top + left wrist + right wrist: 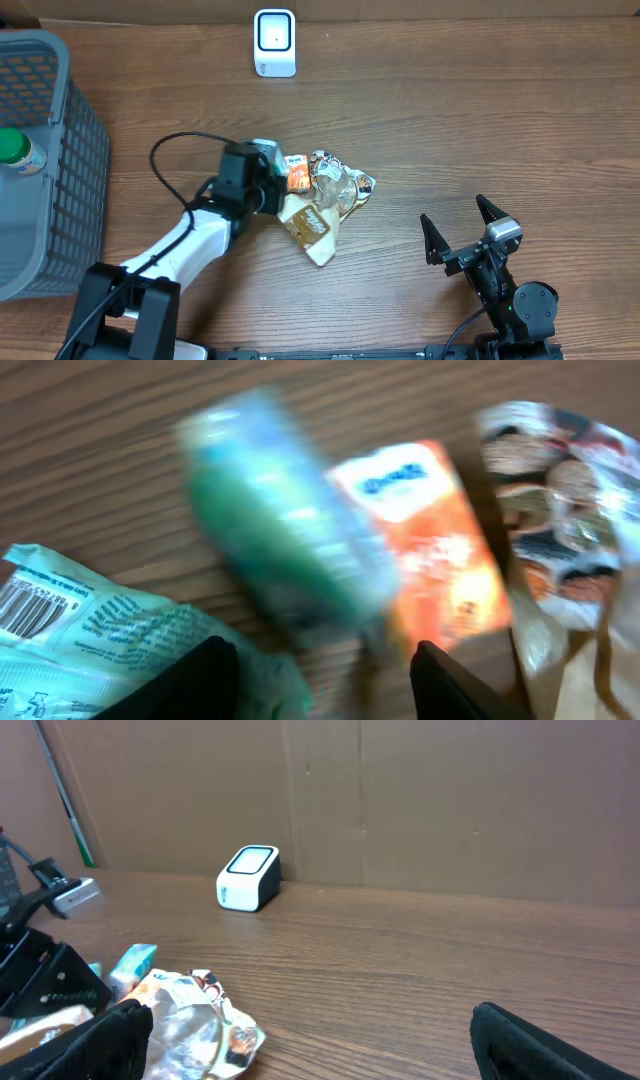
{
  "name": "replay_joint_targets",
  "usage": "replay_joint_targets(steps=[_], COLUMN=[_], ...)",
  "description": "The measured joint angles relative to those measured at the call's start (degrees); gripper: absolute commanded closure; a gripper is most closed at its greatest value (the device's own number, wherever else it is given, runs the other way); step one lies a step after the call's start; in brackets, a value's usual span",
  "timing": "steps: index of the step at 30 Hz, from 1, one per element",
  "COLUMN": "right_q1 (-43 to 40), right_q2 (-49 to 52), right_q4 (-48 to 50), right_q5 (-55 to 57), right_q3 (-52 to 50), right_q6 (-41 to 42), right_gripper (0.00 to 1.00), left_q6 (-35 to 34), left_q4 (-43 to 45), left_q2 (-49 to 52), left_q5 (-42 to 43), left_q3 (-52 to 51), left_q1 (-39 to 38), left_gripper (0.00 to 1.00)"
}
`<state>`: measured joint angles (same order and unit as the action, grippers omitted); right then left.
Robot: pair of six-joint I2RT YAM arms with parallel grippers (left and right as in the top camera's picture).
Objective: Scan the item barcode
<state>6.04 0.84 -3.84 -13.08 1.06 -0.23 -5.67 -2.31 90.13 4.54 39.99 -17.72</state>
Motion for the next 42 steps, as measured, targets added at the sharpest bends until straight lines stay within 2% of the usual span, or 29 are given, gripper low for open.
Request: replay_joint_targets(steps=[8,14,21,27,32,36,39,42], right_q1=[0.0,0.0,0.0,0.0,0.0,0.0,0.0,0.0], right_q2=[0.0,0.0,0.0,0.0,0.0,0.0,0.0,0.0], right_q4=[0.0,0.0,0.0,0.0,0.0,0.0,0.0,0.0], right_q5=[0.0,0.0,0.0,0.0,0.0,0.0,0.0,0.0], right_q3=[0.0,0.0,0.0,0.0,0.0,0.0,0.0,0.0], right_q6=[0.0,0.0,0.0,0.0,0.0,0.0,0.0,0.0], right_gripper=[0.00,0.00,0.00,0.00,0.00,0.00,0.00,0.00], left_q6=[1.7,0.0,-0.4,-0.4,-0.4,-0.8,-2.4,-4.9], left_q4=[-1.9,-14.5,-34.2,-48.7,-52.6,-52.6,-53.7,-55.0], left_q2=[0.0,-1.7,-7.6,-8.6,-8.9,-9.8,-10.0,-9.0], left_q5=[-0.1,-0.3,-0.3,-0.4,-0.4,-0.5,-0.4,-0.5], left_q3=[0.7,9.2,30.4,53.7,67.9,72.6,72.9,72.9], left_q1=[-1.6,0.0,4.7,13.4,24.3,34.0,40.6,46.3], left_gripper=[0.43,0.41,0.33,0.27,0.20,0.16,0.11,0.11])
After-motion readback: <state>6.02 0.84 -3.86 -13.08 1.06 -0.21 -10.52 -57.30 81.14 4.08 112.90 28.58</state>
